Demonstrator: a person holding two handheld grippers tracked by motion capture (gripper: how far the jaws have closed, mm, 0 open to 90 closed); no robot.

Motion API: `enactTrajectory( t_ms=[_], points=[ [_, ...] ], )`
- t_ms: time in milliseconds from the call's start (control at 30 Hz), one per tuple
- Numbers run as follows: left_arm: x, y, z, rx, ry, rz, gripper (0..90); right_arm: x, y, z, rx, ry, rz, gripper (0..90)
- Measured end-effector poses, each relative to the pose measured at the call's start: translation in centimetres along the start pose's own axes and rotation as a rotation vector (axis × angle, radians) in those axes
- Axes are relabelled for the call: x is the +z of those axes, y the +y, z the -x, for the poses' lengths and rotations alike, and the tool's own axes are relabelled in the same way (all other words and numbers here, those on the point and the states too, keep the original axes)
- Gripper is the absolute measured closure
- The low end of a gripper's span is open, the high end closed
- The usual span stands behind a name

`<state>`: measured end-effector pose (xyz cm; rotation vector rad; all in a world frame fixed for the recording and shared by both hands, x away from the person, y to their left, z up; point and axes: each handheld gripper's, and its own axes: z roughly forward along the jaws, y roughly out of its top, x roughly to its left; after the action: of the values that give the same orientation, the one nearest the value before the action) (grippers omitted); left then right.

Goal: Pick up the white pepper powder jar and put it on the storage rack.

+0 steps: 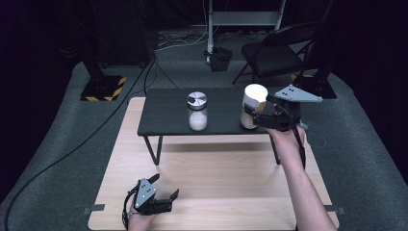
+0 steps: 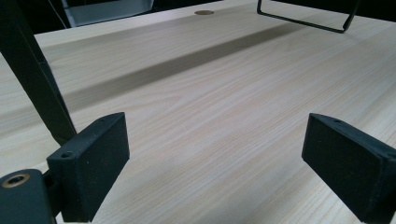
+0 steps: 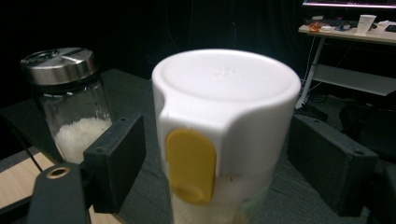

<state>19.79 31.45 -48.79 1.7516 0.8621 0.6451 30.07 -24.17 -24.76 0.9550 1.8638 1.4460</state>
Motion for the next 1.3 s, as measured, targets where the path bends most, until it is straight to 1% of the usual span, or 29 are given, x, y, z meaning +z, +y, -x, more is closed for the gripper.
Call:
enactTrajectory(
  t_ms=[100,200,267,400,600,733,867,1067,1200,1300],
  points=[
    [0.0,0.0,0.0,0.001,0.001,0.0,7.3,-0.5,-0.5,0.3,-0.001,0.013,-0.006,17.5],
    [0.0,0.0,0.0,0.001,0.002,0.0,7.3,-1.1,-1.4,0.5,-0.02,0.032,-0.012,17.3],
    [0.0,0.0,0.1,0.001,0.002,-0.001,7.3,-1.5,-2.2,0.7,-0.02,0.047,-0.008,17.0],
    [0.0,0.0,0.1,0.003,0.003,-0.001,7.3,-2.4,-3.7,0.8,-0.027,0.058,-0.01,16.3],
    [0.0,0.0,0.1,0.003,0.003,-0.001,7.3,-3.6,-6.2,1.1,-0.024,0.085,-0.003,15.4],
    [0.0,0.0,0.1,0.004,0.003,-0.001,7.3,-4.4,-7.7,1.3,-0.036,0.088,0.001,14.6],
    [0.0,0.0,0.1,0.005,0.003,-0.002,7.3,-5.0,-9.9,1.7,-0.025,0.104,0.016,13.9],
    [0.0,0.1,0.2,0.006,0.003,-0.004,7.3,-5.8,-13.3,2.2,-0.013,0.1,0.027,12.6],
    [0.0,0.1,0.2,0.008,0.004,-0.004,7.3,-6.0,-15.1,2.3,-0.026,0.091,0.008,11.6],
    [0.0,0.1,0.2,0.007,0.005,-0.004,7.3,-6.3,-16.5,2.3,-0.026,0.079,0.007,10.9]
  ],
)
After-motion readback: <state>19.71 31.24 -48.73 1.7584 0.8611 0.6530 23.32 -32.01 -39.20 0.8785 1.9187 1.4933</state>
